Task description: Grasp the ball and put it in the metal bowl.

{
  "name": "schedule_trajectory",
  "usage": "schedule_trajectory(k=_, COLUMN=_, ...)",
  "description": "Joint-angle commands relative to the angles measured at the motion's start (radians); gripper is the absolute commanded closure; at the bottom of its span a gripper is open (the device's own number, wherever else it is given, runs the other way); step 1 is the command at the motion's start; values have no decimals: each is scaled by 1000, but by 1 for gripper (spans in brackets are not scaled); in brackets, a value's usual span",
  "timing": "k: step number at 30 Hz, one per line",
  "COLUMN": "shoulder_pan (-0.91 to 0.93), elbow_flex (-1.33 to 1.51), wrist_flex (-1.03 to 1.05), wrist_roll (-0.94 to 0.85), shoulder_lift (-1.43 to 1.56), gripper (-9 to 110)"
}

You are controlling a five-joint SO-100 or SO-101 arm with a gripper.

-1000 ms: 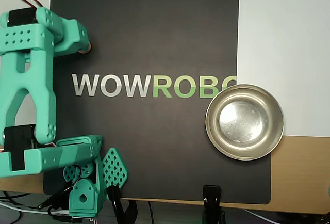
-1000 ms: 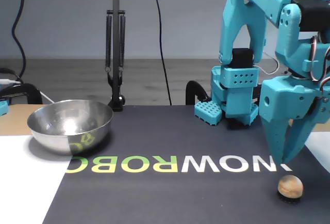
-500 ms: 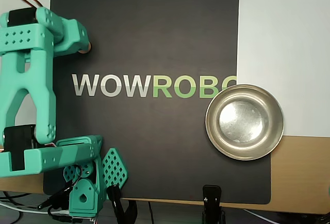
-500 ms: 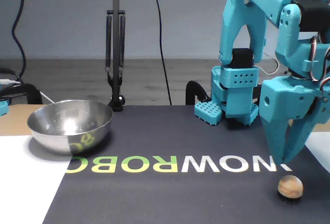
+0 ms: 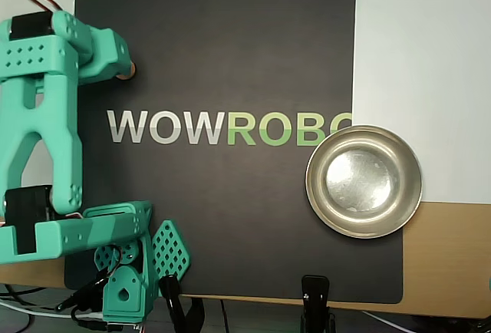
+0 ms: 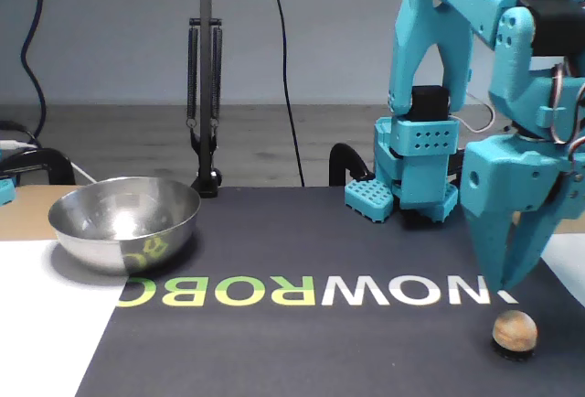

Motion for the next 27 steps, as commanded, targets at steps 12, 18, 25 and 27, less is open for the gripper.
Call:
schedule_trajectory(k=12, shoulder_pan=9, elbow_flex=-14, wrist_flex=-6, wrist_roll=-5, shoulder_lift=8, gripper=79)
schedule_trajectory(k=18, shoulder_pan=23, elbow_flex=-14, wrist_flex=-6, wrist_roll=-6, shoulder_lift=8, gripper=76)
schedule_trajectory(k=25, shoulder_pan=25, elbow_flex=-25, wrist_flex=-8, wrist_roll=-6, shoulder_lift=6, gripper=68)
schedule_trajectory(k=27, shoulder_pan=25, elbow_flex=-25, wrist_flex=-8, wrist_roll=-6, shoulder_lift=6, gripper=68)
